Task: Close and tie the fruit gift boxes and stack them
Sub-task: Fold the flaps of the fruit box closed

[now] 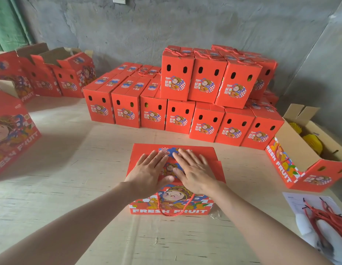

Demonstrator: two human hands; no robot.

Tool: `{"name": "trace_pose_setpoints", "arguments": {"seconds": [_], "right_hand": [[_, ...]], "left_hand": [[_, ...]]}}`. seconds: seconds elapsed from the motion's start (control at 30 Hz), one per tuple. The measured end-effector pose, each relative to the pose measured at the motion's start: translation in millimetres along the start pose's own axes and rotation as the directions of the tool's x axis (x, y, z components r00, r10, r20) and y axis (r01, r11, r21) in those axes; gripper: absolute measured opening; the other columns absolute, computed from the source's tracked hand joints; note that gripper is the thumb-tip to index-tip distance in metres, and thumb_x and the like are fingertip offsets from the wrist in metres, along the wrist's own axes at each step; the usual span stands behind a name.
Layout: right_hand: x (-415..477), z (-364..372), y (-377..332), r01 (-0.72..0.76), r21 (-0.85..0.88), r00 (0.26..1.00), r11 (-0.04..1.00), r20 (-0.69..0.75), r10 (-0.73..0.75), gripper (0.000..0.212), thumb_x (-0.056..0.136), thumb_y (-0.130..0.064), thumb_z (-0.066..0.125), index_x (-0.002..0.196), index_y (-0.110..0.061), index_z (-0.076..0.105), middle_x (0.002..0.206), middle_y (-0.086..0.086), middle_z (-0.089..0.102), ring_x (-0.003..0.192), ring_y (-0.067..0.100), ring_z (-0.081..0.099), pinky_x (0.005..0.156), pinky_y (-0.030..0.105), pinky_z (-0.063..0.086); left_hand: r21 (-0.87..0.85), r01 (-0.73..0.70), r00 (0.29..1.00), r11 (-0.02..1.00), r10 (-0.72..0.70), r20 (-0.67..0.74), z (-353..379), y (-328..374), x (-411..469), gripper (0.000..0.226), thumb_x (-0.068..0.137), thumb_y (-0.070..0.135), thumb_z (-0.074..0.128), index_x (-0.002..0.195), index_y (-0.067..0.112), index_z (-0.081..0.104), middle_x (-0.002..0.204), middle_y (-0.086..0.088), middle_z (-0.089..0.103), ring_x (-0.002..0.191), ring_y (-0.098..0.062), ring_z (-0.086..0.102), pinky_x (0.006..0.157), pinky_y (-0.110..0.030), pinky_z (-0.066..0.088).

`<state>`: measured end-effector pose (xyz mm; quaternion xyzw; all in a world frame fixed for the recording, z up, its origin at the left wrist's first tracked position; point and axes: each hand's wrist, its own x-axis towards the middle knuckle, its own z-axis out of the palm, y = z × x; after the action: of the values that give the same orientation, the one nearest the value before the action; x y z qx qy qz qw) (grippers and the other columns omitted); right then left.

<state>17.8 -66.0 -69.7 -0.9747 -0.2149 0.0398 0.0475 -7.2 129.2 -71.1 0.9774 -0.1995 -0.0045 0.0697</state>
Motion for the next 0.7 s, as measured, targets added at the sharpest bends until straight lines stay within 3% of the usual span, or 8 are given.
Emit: {"name": "trace_pose_setpoints", "arguments": {"seconds": [0.2, 0.33, 0.43, 0.57, 0.63, 0.7], "right_hand": [[1.1, -8.2, 23.7, -0.119, -0.006, 0.988, 0.993, 0.095, 0.119, 0.060, 0.092, -0.068, 0.006, 0.146, -0.048, -0.013, 0.154, -0.014, -0.025, 0.144, 0.015, -0.022, 0.114, 0.046, -0.015], [1.5, -7.8, 23.1, -0.080, 0.019, 0.986, 0.997, 0.147, 0.076, 0.059, 0.094, -0.065, 0.011, 0.145, -0.048, -0.013, 0.153, -0.015, -0.027, 0.143, 0.016, -0.024, 0.113, 0.045, -0.017], [-4.0, -10.1, 34.6, -0.044, 0.040, 0.993, 0.998, 0.107, 0.040, 0.054, 0.096, -0.061, 0.011, 0.144, -0.049, -0.012, 0.152, -0.016, -0.025, 0.143, 0.014, -0.024, 0.113, 0.042, -0.018], [-6.0, -10.5, 47.1, -0.104, -0.014, 0.986, 0.994, 0.133, 0.105, 0.055, 0.096, -0.062, 0.008, 0.144, -0.049, -0.015, 0.154, -0.012, -0.026, 0.142, 0.014, -0.026, 0.113, 0.045, -0.017], [-4.6, -11.0, 48.6, -0.083, 0.000, 0.989, 0.997, 0.124, 0.083, 0.057, 0.095, -0.063, 0.011, 0.147, -0.048, -0.008, 0.158, -0.009, -0.018, 0.145, 0.016, -0.018, 0.114, 0.046, -0.013], [0.6, -19.3, 54.5, 0.002, -0.057, 1.000, 0.998, 0.026, 0.000, 0.058, 0.094, -0.064, 0.019, 0.149, -0.046, 0.009, 0.160, -0.005, 0.003, 0.146, 0.018, 0.000, 0.116, 0.047, -0.004]], "left_hand": [[-0.037, 0.012, 1.000, 0.999, -0.012, 0.015, 2.2, -2.8, 4.4, 0.061, 0.097, 0.051, 0.006, 0.153, 0.025, 0.003, 0.159, 0.009, -0.005, 0.146, -0.012, -0.012, 0.117, -0.034, -0.009], [-0.004, 0.020, 1.000, 1.000, -0.020, -0.012, 4.3, -2.7, 3.2, 0.059, 0.100, 0.048, 0.009, 0.153, 0.024, 0.002, 0.159, 0.009, -0.007, 0.145, -0.012, -0.014, 0.117, -0.035, -0.010], [0.000, -0.008, 1.000, 1.000, 0.008, -0.023, 5.7, -3.8, 1.9, 0.055, 0.098, 0.050, 0.005, 0.150, 0.036, -0.004, 0.156, 0.012, -0.013, 0.143, -0.011, -0.018, 0.116, -0.037, -0.010], [0.004, -0.038, 0.997, 0.999, 0.038, 0.074, 0.6, -4.6, 8.5, 0.049, 0.099, 0.048, 0.005, 0.146, 0.047, -0.006, 0.155, 0.016, -0.018, 0.144, -0.014, -0.019, 0.117, -0.045, -0.010], [-0.004, -0.011, 0.996, 1.000, 0.012, 0.090, -2.6, -2.4, 9.9, 0.048, 0.101, 0.045, 0.009, 0.148, 0.045, -0.001, 0.157, 0.015, -0.014, 0.145, -0.014, -0.017, 0.117, -0.047, -0.011], [-0.026, 0.086, 0.996, 0.996, -0.086, 0.020, -0.3, 13.3, 7.5, 0.048, 0.103, 0.038, 0.015, 0.150, 0.038, 0.008, 0.159, 0.012, -0.007, 0.146, -0.015, -0.012, 0.114, -0.049, -0.014]]}}
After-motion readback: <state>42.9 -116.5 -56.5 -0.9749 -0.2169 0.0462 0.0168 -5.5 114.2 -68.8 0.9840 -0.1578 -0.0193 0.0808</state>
